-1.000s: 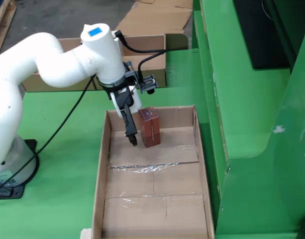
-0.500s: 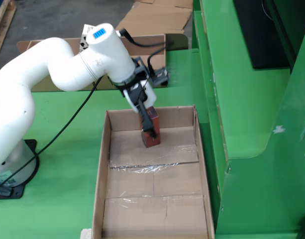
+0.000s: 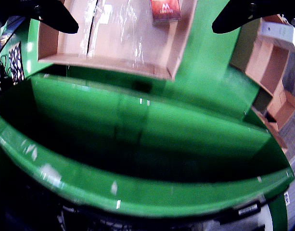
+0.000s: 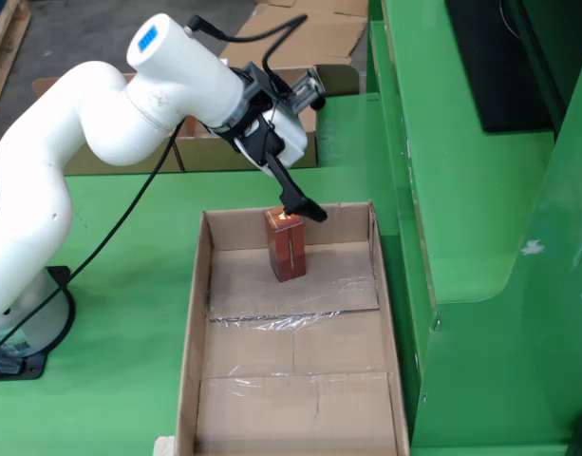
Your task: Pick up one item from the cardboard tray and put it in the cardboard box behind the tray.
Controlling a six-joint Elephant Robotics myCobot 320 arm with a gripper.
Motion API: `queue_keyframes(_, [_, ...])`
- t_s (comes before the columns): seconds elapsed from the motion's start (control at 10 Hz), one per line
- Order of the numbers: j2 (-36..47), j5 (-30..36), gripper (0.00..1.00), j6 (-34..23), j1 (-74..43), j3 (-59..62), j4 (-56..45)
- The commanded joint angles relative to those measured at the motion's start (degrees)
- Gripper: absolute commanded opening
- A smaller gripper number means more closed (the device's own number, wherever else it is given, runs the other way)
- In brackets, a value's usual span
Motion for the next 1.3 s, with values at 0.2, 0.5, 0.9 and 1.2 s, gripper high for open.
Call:
queue_keyframes(0.2, [0.2, 0.7, 1.0, -0.5, -0.7, 4.8, 0.5])
queue_keyframes(0.5, [1.2, 4.0, 1.0, 0.4, -1.1, 4.8, -10.6])
queue_keyframes(0.9, [1.2, 4.4, 1.0, 0.5, -1.2, 4.8, -12.3])
queue_keyframes(1.2, [0.3, 5.5, 1.0, 0.5, -1.6, 4.8, -12.8])
